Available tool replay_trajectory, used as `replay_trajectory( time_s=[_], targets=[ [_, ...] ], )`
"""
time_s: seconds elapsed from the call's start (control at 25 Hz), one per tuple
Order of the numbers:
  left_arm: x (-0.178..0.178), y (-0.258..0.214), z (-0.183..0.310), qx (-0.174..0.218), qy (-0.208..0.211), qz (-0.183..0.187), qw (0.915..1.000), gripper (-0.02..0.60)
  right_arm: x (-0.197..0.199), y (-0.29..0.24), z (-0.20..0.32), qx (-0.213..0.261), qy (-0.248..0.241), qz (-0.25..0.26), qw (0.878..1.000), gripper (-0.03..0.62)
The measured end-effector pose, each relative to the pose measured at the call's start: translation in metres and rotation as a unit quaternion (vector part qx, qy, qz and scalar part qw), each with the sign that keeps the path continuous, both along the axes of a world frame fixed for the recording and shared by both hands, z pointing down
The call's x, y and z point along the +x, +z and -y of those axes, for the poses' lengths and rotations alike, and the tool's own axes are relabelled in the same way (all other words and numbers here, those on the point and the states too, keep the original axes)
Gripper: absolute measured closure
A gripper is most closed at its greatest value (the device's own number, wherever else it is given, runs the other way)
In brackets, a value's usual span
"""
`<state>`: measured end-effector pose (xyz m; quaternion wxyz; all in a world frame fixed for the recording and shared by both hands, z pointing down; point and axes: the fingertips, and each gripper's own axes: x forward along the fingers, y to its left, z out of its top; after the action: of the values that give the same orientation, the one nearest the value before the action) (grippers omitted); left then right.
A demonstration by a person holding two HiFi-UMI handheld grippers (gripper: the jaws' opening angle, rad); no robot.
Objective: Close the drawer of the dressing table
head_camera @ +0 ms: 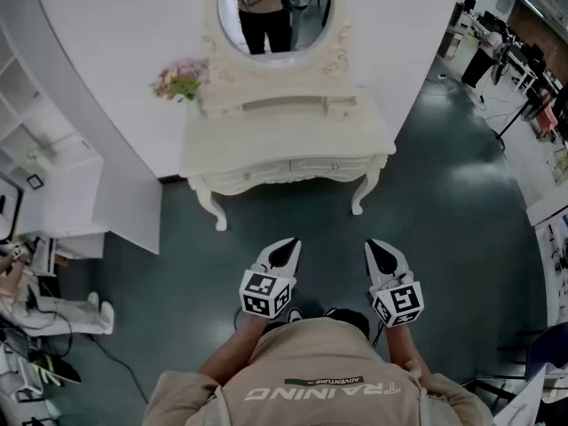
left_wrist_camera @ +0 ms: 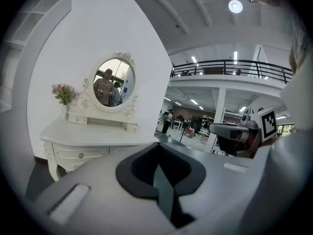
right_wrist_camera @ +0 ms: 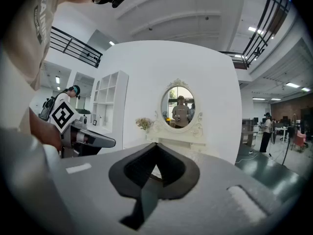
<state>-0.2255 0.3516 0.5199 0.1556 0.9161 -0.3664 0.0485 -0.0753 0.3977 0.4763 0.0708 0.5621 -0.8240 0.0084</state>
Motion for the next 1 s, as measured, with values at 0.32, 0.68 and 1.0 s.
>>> replay_trajectory(
  time_s=[0.32, 0.68, 1.0],
  targets=[
    [0.001, 0.005, 0.001, -0.005, 0.012, 0.005, 0.9999, 0.563, -0.002, -0.007, -0.002, 0.024, 0.022, -0.011, 0.999, 0.592],
    [0.025, 0.02, 0.018, -0.03, 0.023, 0.022, 0.999, 0.563, 0.024, 0.012, 0.022, -0.004, 0.032, 0.009, 0.999, 0.592],
    [0.063, 0.01, 0.075, -0.03, 0.032, 0.054, 0.9976, 0.563, 0.054, 0.015, 0.081, -0.006, 0.025, 0.036, 0.999, 0.592]
  ],
)
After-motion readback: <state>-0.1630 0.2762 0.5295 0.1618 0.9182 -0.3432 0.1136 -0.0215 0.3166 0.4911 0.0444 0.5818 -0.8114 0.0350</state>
